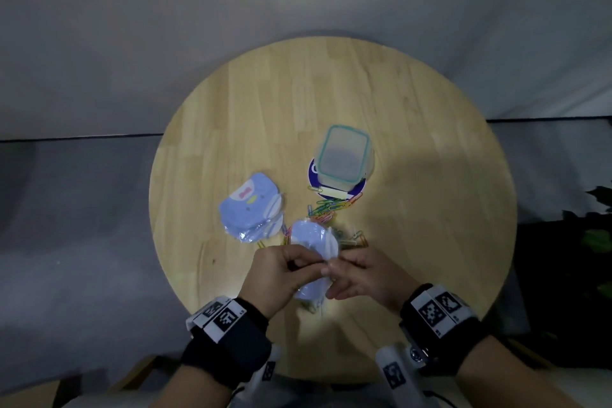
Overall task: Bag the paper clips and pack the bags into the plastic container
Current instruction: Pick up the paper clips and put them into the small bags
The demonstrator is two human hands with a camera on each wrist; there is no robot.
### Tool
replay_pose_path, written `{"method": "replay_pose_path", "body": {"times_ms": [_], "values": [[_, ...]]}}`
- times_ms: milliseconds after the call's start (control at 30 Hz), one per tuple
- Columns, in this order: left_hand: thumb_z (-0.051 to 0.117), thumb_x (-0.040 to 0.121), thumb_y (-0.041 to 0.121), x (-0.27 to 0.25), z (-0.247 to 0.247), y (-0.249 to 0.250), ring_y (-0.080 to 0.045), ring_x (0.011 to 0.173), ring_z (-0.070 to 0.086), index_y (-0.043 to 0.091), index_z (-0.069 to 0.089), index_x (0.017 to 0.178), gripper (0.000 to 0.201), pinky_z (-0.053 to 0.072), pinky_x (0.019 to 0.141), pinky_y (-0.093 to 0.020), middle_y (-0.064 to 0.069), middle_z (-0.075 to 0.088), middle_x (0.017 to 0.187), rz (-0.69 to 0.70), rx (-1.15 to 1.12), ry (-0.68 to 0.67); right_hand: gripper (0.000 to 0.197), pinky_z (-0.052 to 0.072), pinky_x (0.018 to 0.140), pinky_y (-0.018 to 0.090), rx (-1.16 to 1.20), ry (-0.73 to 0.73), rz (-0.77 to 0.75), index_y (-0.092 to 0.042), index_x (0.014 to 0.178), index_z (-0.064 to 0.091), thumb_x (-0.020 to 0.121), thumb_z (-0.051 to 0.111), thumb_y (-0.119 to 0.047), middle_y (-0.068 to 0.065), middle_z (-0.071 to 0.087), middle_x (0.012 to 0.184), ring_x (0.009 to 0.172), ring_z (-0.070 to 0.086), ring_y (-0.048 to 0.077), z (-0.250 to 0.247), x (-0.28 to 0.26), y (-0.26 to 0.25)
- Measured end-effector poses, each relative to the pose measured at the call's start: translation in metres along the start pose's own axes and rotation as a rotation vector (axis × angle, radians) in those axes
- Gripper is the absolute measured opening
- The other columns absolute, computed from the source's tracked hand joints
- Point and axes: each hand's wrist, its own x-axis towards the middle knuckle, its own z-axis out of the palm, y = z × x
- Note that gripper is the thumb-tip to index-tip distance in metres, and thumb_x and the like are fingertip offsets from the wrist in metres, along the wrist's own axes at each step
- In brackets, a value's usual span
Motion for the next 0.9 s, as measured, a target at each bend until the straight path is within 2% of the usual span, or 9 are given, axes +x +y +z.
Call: {"method": "replay_pose_path", "body": {"times_ms": [167, 267, 367, 433, 533, 633, 700, 800, 900], "values": [[0.085, 0.068, 0.026, -0.001, -0.014, -0.005, -0.004, 0.064, 0.064, 0.025, 0.073, 0.081, 0.017, 0.051, 0.065, -0.019, 0.0, 0.073, 0.072, 0.04, 0.143, -0.036, 0.022, 0.058, 0.074, 0.032, 0.004, 0.068, -0.021, -0.018, 0.078, 0.069, 0.093, 0.053, -0.019, 0.004, 0.07, 0.072, 0.072, 0.069, 0.022, 0.016, 0.0, 0.004], [0.082, 0.071, 0.022, -0.005, -0.014, -0.005, -0.001, 0.062, 0.061, 0.024, 0.072, 0.079, 0.013, 0.05, 0.064, -0.02, 0.0, 0.073, 0.071, 0.054, 0.196, -0.057, 0.021, 0.059, 0.07, 0.029, -0.009, 0.098, -0.023, -0.014, 0.081, 0.07, 0.093, 0.053, -0.016, 0.012, 0.07, 0.082, 0.071, 0.069, 0.021, 0.02, 0.001, 0.009], [0.073, 0.078, 0.017, -0.004, -0.011, -0.003, -0.004, 0.059, 0.054, 0.016, 0.072, 0.073, 0.005, 0.046, 0.059, -0.03, -0.005, 0.07, 0.068, 0.072, 0.256, -0.08, 0.027, 0.058, 0.071, 0.039, 0.004, 0.164, -0.002, -0.01, 0.077, 0.07, 0.095, 0.05, -0.016, 0.017, 0.068, 0.079, 0.063, 0.069, 0.021, 0.021, 0.004, 0.012], [0.071, 0.081, 0.018, -0.004, -0.007, -0.002, -0.003, 0.057, 0.051, 0.015, 0.074, 0.076, 0.006, 0.043, 0.057, -0.028, -0.004, 0.07, 0.067, 0.092, 0.283, -0.083, 0.028, 0.058, 0.073, 0.041, 0.001, 0.186, 0.007, -0.004, 0.082, 0.07, 0.094, 0.05, -0.019, 0.018, 0.07, 0.08, 0.064, 0.069, 0.024, 0.018, 0.004, 0.01], [0.069, 0.084, 0.019, -0.004, -0.001, -0.002, 0.002, 0.059, 0.055, 0.022, 0.077, 0.087, 0.009, 0.043, 0.057, -0.021, 0.002, 0.074, 0.071, 0.095, 0.295, -0.075, 0.025, 0.058, 0.071, 0.037, -0.052, 0.181, 0.0, -0.009, 0.084, 0.071, 0.093, 0.053, -0.023, 0.018, 0.072, 0.085, 0.07, 0.071, 0.027, 0.013, 0.004, 0.009], [0.06, 0.087, 0.031, -0.006, 0.003, -0.004, -0.013, 0.065, 0.064, 0.038, 0.069, 0.099, 0.017, 0.048, 0.063, -0.03, -0.003, 0.074, 0.076, 0.116, 0.334, -0.098, 0.024, 0.058, 0.07, 0.038, -0.106, 0.203, -0.013, -0.01, 0.081, 0.071, 0.092, 0.054, -0.021, 0.018, 0.072, 0.08, 0.07, 0.072, 0.027, 0.01, 0.005, 0.011], [0.052, 0.086, 0.032, -0.005, 0.005, -0.006, -0.015, 0.068, 0.064, 0.041, 0.065, 0.104, 0.024, 0.049, 0.065, -0.03, -0.002, 0.073, 0.077, 0.14, 0.421, -0.107, 0.025, 0.058, 0.068, 0.04, -0.181, 0.239, -0.025, -0.006, 0.074, 0.069, 0.091, 0.055, -0.02, 0.016, 0.07, 0.07, 0.067, 0.072, 0.028, 0.011, 0.008, 0.014], [0.052, 0.087, 0.025, -0.003, 0.01, -0.007, -0.019, 0.065, 0.061, 0.02, 0.07, 0.085, 0.019, 0.045, 0.06, -0.032, -0.006, 0.068, 0.071, 0.164, 0.607, -0.104, 0.033, 0.056, 0.063, 0.04, -0.36, 0.32, -0.072, -0.009, 0.055, 0.059, 0.087, 0.055, -0.019, 0.011, 0.066, 0.056, 0.061, 0.07, 0.026, 0.018, 0.017, 0.022], [0.048, 0.081, 0.03, -0.003, 0.014, -0.004, -0.028, 0.064, 0.061, 0.018, 0.063, 0.07, 0.022, 0.042, 0.054, -0.033, -0.009, 0.067, 0.067, 0.19, 0.724, -0.07, 0.029, 0.055, 0.06, 0.046, -0.468, 0.404, -0.11, -0.003, 0.058, 0.055, 0.08, 0.047, -0.02, 0.019, 0.064, 0.059, 0.061, 0.065, 0.035, 0.025, 0.025, 0.028]]}}
